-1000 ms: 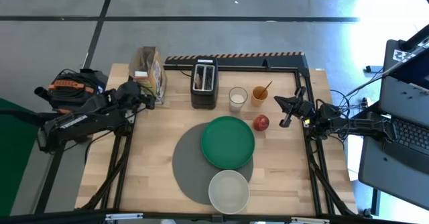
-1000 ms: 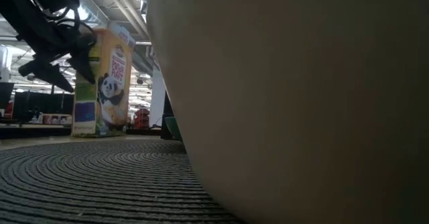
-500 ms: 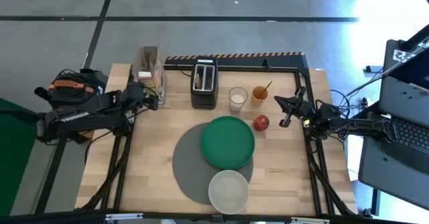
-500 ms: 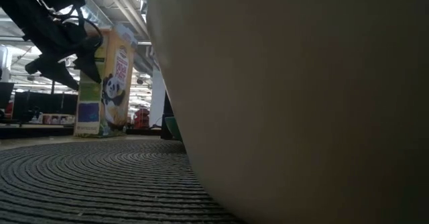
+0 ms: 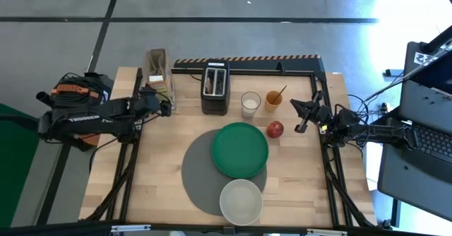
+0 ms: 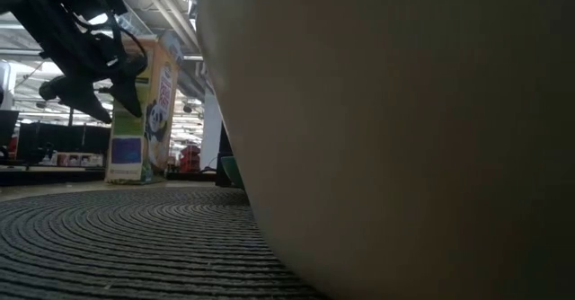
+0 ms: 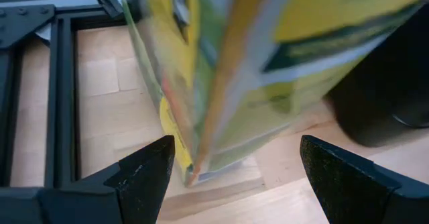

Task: Arrange a breakfast setting
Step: Pour the cereal into the white bowl

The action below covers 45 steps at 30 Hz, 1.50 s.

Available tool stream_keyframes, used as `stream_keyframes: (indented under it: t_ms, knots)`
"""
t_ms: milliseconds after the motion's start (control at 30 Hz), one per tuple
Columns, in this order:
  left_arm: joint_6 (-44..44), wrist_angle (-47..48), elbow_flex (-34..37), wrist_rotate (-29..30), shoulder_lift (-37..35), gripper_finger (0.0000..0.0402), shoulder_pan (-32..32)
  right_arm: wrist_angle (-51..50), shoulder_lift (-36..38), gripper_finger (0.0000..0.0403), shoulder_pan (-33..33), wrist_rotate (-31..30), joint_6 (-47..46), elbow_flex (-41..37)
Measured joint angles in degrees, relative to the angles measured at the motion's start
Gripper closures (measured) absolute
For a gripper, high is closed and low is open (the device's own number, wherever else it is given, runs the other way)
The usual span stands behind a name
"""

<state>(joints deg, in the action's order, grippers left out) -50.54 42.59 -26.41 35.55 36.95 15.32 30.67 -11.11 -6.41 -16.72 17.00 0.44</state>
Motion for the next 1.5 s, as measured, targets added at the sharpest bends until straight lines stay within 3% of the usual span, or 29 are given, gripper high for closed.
stream_keyframes:
  t_ms: [267,433,567,767,1033,1267,1500]
  knots:
    - [-0.12,-0.18,0.0,0.09,0.17,0.0084,-2.44,5.9,-2.92,0.0403,0.01,8.69,-3.22,0.01]
    - [-0.12,-0.62,0.0,0.89,0.21,0.0084,-3.32,18.75,-13.17,0.0403,0.02,16.83,-3.22,0.08]
    - [-0.11,-3.06,0.0,3.43,0.19,0.0084,-4.64,25.27,-23.3,0.0403,0.01,17.82,-2.62,0.88]
    - [-0.4,-3.44,0.0,8.0,0.64,0.0084,-5.91,24.91,-36.6,0.0403,0.01,17.95,-2.13,7.0]
    - [-1.87,-3.51,0.02,10.62,2.19,0.0084,-5.91,25.01,-50.25,0.0403,0.01,24.68,0.12,14.46]
    - [-2.69,-5.81,0.02,8.29,5.65,0.0084,-8.14,24.97,-56.48,0.0403,0.01,28.18,1.52,18.26]
    - [-4.74,-5.75,0.02,11.44,6.11,0.0084,-12.91,24.83,-57.79,0.0403,0.01,28.3,1.52,18.44]
